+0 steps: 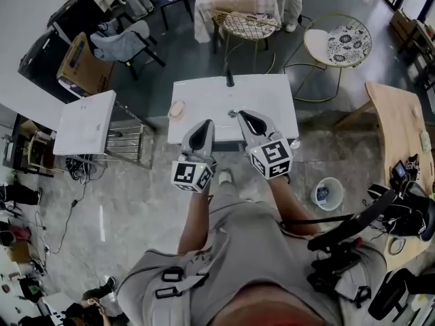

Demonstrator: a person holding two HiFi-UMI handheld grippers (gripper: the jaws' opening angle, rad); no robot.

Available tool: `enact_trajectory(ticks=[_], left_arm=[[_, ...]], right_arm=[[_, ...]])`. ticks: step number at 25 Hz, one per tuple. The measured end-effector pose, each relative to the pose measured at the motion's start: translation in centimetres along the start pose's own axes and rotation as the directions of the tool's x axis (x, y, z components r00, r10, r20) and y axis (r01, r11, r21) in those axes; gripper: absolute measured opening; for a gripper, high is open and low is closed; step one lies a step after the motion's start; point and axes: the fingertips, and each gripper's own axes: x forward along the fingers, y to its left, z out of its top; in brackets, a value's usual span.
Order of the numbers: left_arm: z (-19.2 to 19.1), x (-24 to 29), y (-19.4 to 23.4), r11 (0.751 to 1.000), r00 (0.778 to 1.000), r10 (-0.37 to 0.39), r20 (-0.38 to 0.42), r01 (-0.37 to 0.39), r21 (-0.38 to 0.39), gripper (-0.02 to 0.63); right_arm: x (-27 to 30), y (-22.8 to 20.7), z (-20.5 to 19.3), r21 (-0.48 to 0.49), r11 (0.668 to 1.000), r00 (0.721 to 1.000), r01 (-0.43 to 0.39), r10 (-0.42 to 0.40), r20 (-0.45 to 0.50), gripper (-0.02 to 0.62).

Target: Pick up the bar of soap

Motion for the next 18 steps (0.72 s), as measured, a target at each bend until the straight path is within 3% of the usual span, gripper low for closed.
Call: enact_trajectory(ticks=[18], left_arm=[[-1.0,9.7,12.9,0.999,0.999,-0.051,-0.006,0.05,-0.019,-0.006]], right_arm=[[15.3,-3.7,0.6,-0.033,0.999,0.999,0.03,-0.031,-0.039,0.002]])
